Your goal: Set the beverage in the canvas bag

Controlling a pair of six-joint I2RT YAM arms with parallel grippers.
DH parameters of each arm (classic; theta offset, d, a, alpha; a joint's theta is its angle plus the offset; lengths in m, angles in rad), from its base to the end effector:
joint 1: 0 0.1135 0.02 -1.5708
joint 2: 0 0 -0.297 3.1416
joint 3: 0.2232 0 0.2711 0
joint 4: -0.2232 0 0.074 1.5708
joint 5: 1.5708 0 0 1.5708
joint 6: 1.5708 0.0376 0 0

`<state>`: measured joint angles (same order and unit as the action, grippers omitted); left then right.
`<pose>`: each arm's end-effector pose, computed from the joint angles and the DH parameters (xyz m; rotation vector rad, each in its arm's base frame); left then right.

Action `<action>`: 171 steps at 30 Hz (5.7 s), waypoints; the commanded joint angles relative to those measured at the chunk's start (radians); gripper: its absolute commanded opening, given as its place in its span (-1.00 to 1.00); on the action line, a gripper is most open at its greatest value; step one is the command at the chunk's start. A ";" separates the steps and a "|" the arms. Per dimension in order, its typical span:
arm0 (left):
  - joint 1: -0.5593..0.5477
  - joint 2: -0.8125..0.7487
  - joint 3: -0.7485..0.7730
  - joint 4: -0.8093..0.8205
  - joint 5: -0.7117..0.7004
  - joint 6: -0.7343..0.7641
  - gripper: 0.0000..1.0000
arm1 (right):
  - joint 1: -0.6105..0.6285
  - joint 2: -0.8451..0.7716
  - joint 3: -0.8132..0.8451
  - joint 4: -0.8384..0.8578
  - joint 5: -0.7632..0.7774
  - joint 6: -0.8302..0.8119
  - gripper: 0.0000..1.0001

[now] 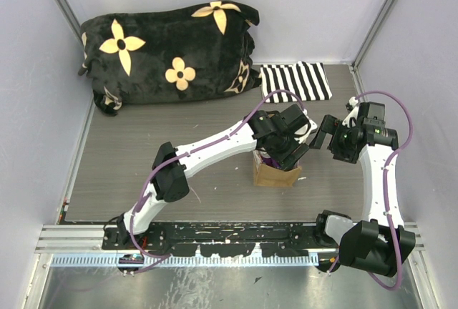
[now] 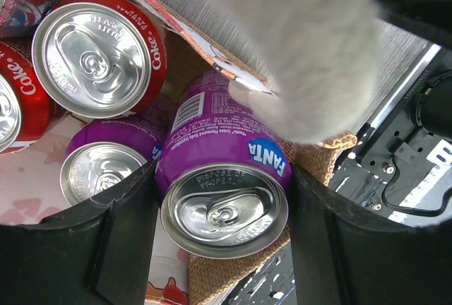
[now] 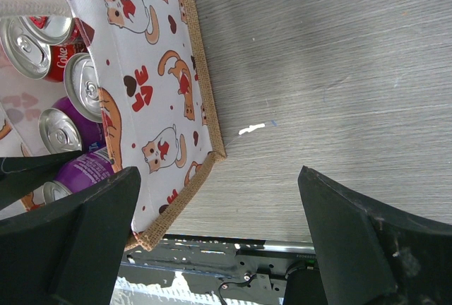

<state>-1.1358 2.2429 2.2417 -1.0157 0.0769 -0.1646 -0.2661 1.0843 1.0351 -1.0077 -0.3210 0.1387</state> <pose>0.2199 -0.4801 0.3108 1.2834 2.3688 -0.5461 0.1981 -0.0417 0.3275 0.4121 2.5552 0.3745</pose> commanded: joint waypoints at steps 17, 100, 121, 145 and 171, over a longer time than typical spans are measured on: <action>-0.103 0.003 0.014 0.003 -0.094 0.059 -1.00 | -0.005 -0.025 -0.049 0.056 -0.035 0.007 1.00; -0.156 -0.053 -0.009 0.094 -0.111 0.312 0.98 | -0.005 -0.012 -0.027 0.047 -0.036 0.006 1.00; -0.165 -0.061 -0.081 0.221 -0.383 0.330 0.98 | -0.005 -0.019 -0.043 0.052 -0.043 0.007 1.00; -0.136 -0.302 -0.373 0.195 -0.373 0.304 0.97 | -0.005 -0.019 -0.053 0.059 -0.048 0.008 1.00; -0.136 -0.139 -0.256 0.197 -0.326 0.271 0.97 | -0.005 -0.002 -0.059 0.069 -0.047 0.005 1.00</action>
<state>-1.2716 2.0708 1.9347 -0.8234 -0.2680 0.1223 -0.2722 1.0824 0.9775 -0.9714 -0.3508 0.1421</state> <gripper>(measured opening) 0.989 0.999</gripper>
